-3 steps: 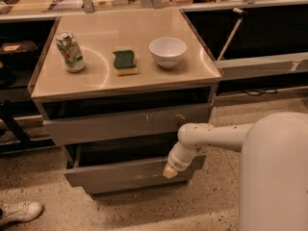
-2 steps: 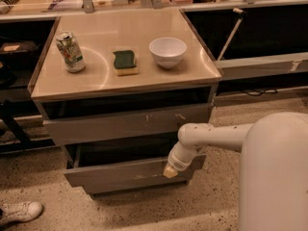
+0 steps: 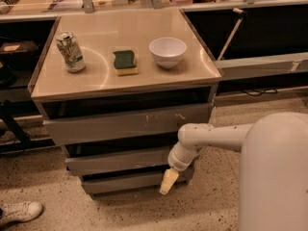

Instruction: Close middle drawer

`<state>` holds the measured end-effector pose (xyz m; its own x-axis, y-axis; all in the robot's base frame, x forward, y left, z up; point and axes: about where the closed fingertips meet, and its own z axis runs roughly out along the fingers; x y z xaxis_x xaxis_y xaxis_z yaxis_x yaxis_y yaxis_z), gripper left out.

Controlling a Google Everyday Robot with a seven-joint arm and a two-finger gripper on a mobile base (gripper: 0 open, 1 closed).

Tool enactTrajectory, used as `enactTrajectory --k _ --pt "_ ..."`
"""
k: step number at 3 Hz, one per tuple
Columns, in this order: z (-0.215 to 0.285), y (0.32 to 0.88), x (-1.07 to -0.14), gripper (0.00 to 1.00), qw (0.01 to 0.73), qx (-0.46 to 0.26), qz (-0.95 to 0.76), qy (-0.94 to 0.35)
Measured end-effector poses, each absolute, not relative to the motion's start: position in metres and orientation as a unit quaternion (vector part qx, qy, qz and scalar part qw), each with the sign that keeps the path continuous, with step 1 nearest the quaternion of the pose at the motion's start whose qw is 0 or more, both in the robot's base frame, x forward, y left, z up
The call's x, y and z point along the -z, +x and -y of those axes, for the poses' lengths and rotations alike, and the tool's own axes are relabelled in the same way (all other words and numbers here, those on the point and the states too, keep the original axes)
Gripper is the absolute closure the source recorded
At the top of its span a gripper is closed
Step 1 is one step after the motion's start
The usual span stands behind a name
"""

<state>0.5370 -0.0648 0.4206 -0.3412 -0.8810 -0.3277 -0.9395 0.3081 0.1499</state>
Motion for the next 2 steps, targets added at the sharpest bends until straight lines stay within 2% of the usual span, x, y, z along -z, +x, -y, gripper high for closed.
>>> enactTrajectory --k 1,2 --pt "0.0648 0.5369 -0.4206 0.0 0.092 -0.158 -0.803 -0.566" --pt "0.0648 0.5369 -0.4206 0.19 0.092 -0.158 -0.803 -0.566"
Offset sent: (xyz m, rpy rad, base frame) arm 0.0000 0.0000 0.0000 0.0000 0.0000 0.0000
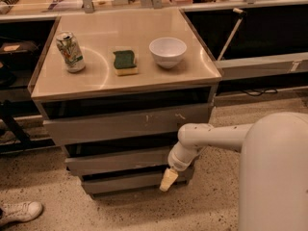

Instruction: Close middle drawer

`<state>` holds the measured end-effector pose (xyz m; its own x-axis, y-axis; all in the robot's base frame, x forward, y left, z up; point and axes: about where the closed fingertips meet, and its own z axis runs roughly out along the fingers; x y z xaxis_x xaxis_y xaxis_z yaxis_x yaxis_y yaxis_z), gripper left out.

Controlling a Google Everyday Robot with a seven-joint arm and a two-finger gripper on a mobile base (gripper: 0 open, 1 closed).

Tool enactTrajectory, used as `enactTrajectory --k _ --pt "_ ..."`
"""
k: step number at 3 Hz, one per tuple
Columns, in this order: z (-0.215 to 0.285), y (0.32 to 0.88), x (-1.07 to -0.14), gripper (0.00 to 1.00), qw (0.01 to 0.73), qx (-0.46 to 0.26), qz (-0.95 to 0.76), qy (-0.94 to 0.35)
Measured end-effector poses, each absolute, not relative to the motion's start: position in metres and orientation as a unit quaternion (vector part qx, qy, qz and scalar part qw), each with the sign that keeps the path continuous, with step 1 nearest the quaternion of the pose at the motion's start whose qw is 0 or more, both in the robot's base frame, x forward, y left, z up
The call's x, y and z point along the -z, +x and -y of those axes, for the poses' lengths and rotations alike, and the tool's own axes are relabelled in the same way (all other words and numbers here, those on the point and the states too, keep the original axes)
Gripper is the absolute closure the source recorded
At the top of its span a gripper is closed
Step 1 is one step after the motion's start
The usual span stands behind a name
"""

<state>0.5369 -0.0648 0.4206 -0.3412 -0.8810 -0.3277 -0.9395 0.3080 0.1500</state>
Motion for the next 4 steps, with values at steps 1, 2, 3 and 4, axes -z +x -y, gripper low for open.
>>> enactTrajectory --k 1,2,3,4 --pt "0.065 0.537 -0.421 0.42 0.092 -0.158 -0.803 -0.566" --pt "0.065 0.537 -0.421 0.65 0.092 -0.158 -0.803 -0.566" --pt "0.065 0.537 -0.42 0.89 0.092 -0.158 -0.803 -0.566" --pt "0.063 0.547 -0.417 1.0 0.094 -0.157 -0.806 -0.563"
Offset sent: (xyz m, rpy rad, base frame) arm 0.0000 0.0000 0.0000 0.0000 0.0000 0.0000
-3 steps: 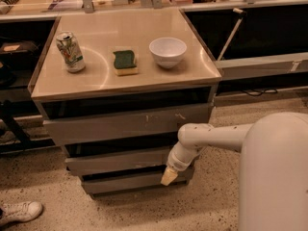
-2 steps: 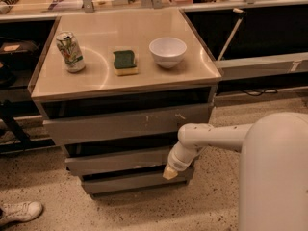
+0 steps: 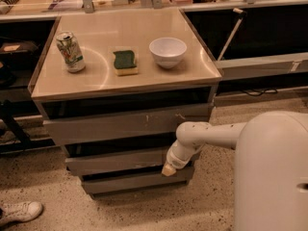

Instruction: Close middle drawer

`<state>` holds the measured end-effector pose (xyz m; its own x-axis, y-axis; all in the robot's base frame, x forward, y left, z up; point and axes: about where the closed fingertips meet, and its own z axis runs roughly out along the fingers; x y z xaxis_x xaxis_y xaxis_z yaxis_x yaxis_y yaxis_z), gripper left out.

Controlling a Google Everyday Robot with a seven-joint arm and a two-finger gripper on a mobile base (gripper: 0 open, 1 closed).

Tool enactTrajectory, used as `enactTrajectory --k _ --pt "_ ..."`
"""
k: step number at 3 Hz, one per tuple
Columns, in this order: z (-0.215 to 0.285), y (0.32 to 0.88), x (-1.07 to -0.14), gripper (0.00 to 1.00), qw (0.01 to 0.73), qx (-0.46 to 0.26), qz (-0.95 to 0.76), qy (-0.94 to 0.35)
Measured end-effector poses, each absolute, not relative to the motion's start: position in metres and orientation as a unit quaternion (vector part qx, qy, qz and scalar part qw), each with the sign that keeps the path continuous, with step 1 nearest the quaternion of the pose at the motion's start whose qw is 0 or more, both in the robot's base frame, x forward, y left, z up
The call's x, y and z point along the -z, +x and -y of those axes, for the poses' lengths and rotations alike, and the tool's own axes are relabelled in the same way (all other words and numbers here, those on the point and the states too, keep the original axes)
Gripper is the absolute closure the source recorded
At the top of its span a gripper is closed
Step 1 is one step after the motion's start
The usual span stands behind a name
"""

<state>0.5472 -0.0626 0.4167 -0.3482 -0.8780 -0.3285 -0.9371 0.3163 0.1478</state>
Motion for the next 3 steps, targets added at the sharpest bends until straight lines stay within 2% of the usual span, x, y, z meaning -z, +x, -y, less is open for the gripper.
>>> enactTrajectory --k 2,3 --pt "0.057 0.5722 -0.4125 1.0 0.101 -0.162 -0.807 -0.559" --pt "0.0569 0.5724 -0.4126 0.81 0.102 -0.162 -0.807 -0.559"
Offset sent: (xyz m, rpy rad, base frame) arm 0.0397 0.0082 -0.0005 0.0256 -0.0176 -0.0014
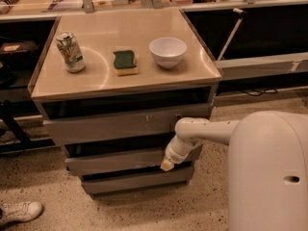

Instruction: Close middle drawer

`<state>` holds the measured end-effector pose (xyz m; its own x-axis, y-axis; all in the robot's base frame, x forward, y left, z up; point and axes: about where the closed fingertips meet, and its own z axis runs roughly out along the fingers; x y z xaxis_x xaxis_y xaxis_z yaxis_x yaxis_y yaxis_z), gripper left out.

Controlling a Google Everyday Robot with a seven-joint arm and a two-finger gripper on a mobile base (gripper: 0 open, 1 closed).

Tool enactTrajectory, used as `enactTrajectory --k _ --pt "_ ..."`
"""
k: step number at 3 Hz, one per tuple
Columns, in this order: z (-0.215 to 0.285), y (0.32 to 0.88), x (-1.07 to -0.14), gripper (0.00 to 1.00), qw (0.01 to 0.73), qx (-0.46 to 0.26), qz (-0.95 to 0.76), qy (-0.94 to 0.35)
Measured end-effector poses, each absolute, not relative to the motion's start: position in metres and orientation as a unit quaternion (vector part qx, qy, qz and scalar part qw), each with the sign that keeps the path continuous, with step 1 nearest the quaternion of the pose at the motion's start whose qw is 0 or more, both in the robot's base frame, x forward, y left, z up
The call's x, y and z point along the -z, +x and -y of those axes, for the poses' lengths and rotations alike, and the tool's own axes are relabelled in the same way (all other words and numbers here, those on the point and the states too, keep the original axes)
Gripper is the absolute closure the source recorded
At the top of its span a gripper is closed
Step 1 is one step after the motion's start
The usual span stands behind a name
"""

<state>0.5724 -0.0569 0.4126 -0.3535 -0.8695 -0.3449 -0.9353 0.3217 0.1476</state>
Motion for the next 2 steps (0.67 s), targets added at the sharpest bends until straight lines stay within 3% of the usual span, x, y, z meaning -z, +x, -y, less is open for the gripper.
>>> enactTrajectory --k 2 --pt "0.0569 0.5724 -0.4126 0.35 0.101 -0.162 -0.807 -0.559"
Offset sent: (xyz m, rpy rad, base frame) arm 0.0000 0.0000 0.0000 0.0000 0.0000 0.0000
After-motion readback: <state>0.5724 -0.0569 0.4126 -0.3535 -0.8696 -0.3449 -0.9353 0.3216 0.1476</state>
